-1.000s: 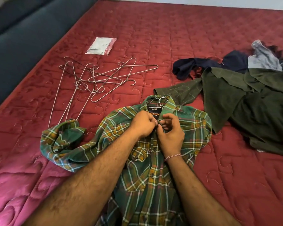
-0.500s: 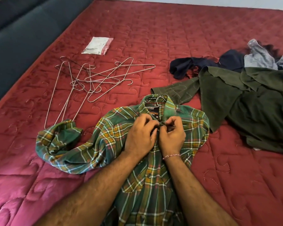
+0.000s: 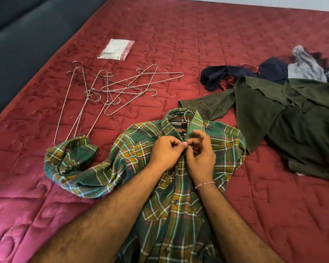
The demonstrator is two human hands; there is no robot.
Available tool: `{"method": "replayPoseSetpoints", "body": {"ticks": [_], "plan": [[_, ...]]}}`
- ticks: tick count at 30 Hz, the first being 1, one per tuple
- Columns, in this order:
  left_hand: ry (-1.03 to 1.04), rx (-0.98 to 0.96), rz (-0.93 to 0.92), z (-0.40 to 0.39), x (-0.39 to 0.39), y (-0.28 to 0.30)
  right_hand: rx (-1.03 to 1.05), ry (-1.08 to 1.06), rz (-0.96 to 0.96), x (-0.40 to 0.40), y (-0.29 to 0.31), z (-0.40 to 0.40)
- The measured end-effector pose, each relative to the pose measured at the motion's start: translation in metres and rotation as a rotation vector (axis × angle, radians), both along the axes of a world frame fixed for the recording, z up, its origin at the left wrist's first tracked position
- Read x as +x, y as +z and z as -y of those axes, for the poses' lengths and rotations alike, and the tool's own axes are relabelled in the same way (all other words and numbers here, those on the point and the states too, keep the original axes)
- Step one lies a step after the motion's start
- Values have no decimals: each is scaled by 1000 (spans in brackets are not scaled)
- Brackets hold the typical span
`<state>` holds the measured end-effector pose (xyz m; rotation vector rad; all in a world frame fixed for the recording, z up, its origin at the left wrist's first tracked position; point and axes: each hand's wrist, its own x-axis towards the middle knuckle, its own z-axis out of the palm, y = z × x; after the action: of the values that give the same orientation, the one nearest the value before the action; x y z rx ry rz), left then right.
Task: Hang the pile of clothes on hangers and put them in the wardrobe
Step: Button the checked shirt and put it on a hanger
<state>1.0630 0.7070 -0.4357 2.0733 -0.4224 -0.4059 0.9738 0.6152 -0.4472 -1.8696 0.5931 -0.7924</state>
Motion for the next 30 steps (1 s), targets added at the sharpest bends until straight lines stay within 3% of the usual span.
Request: {"method": "replayPoseSetpoints", "body": {"ticks": [7, 18, 21, 23, 26, 28, 30], "plan": [[57, -8, -37, 0, -1, -3, -190, -24, -106, 0, -3, -7], [41, 1, 73, 3, -8, -14, 124, -250, -137, 6, 15, 8], [44, -17, 119, 1, -11, -18, -25, -292, -27, 22, 36, 27], [50, -35, 105, 0, -13, -22, -278, -169, -147, 48, 50, 47], [37, -41, 38, 1, -13, -18, -524, 104, -619, 90, 51, 77], [-17, -50, -27, -2, -16, -11, -546, 237, -839, 101, 43, 86], [-42, -50, 66, -11, -8, 7, -439, 243, -756, 107, 46, 89]]}}
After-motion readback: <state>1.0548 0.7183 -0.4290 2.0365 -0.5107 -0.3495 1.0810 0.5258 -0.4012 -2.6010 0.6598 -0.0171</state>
